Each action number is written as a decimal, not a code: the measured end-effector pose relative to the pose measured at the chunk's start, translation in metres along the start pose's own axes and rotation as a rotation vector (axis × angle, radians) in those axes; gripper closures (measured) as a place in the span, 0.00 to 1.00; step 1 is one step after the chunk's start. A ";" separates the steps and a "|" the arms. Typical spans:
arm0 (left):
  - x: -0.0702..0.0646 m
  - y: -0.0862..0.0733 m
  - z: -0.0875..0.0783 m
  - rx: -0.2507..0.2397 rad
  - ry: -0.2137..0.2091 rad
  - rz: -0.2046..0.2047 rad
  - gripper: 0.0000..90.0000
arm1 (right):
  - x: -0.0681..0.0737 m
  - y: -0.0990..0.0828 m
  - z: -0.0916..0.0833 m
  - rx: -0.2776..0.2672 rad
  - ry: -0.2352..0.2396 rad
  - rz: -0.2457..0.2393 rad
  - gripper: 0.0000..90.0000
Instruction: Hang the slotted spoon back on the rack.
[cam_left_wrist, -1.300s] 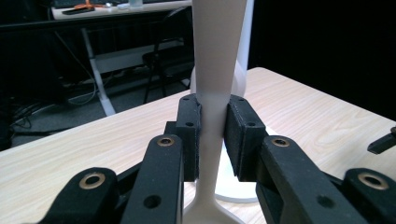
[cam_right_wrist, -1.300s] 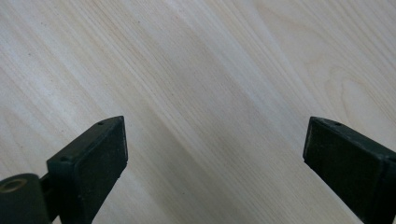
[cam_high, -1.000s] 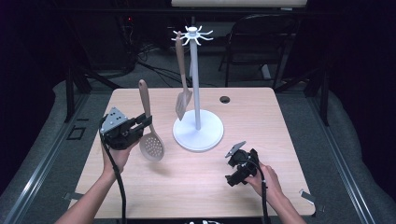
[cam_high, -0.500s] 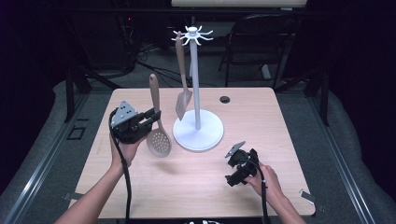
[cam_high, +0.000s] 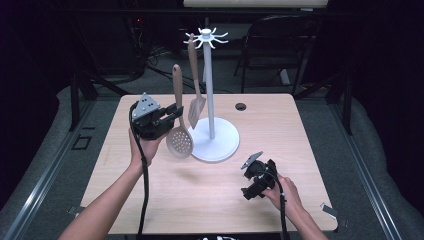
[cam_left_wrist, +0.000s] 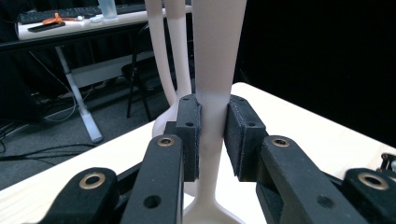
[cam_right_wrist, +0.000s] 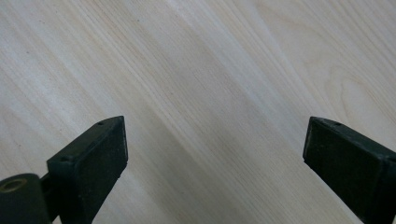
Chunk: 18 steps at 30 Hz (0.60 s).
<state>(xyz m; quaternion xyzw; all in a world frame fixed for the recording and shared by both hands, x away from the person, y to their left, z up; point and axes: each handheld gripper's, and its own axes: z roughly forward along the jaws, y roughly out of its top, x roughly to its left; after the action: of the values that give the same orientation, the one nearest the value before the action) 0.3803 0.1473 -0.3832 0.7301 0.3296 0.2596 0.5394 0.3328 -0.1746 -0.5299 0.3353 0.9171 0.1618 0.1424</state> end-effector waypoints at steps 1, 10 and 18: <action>0.000 0.002 0.002 -0.001 0.003 0.001 0.85 | 0.000 0.000 0.000 0.000 0.000 0.000 0.07; -0.004 0.026 0.017 -0.002 0.012 0.015 0.85 | 0.000 0.000 0.000 -0.001 0.005 0.004 0.07; -0.010 0.038 0.030 0.013 0.027 0.013 0.85 | 0.000 0.000 0.000 -0.001 -0.003 0.001 0.07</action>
<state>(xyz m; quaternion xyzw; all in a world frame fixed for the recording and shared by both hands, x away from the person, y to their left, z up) 0.4037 0.1136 -0.3558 0.7322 0.3338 0.2707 0.5283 0.3327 -0.1751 -0.5298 0.3361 0.9166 0.1615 0.1440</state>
